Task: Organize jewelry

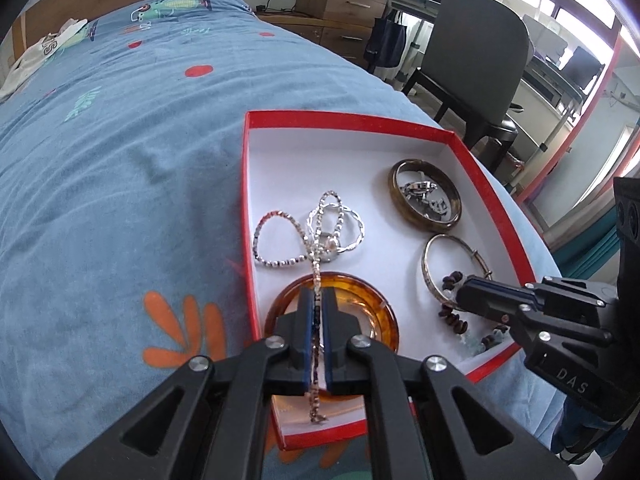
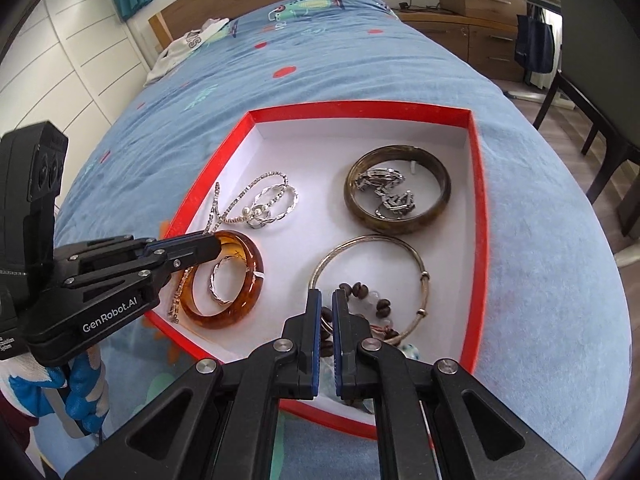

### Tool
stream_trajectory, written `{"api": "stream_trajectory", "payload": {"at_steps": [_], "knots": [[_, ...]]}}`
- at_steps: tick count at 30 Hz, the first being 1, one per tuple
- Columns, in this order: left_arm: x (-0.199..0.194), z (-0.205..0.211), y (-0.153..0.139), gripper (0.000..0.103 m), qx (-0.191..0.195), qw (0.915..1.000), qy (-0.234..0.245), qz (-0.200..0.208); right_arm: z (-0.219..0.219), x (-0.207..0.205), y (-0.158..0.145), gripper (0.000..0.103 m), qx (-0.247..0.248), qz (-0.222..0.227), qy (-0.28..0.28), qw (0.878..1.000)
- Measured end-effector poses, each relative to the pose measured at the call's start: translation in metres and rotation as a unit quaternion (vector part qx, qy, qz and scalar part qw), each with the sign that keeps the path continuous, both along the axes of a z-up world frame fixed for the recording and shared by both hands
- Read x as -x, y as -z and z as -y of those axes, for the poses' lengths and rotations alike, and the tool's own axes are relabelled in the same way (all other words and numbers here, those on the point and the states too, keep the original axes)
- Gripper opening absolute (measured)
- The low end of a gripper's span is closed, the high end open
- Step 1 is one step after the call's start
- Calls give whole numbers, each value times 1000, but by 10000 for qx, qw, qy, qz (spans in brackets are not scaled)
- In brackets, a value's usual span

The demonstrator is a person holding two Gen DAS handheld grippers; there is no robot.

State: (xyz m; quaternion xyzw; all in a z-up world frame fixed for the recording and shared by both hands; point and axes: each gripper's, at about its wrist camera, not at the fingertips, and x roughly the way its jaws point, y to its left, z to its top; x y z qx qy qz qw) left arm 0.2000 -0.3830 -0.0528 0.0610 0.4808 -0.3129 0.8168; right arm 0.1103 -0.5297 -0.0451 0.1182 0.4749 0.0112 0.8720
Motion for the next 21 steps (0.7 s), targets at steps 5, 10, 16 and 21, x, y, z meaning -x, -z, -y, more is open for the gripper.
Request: {"api": "stream_trajectory", "payload": {"at_steps": [5,10,16,21], "knots": [[9,-4,-11,26,94,10000,10,15,3,9,-8,19,-53,86,153,9998],[20,-9,-30,39,154,9998,-6,148,-1,22,-26,31,-98,276,266,9992],[39,-21,-51,41,194,9994,-60,295,-12,42,-52,44,-124,560,479,9972],[59,-38,-70,43,205,9983,-265,487,-22,59,-66,48,-128,718,618,9954]]}}
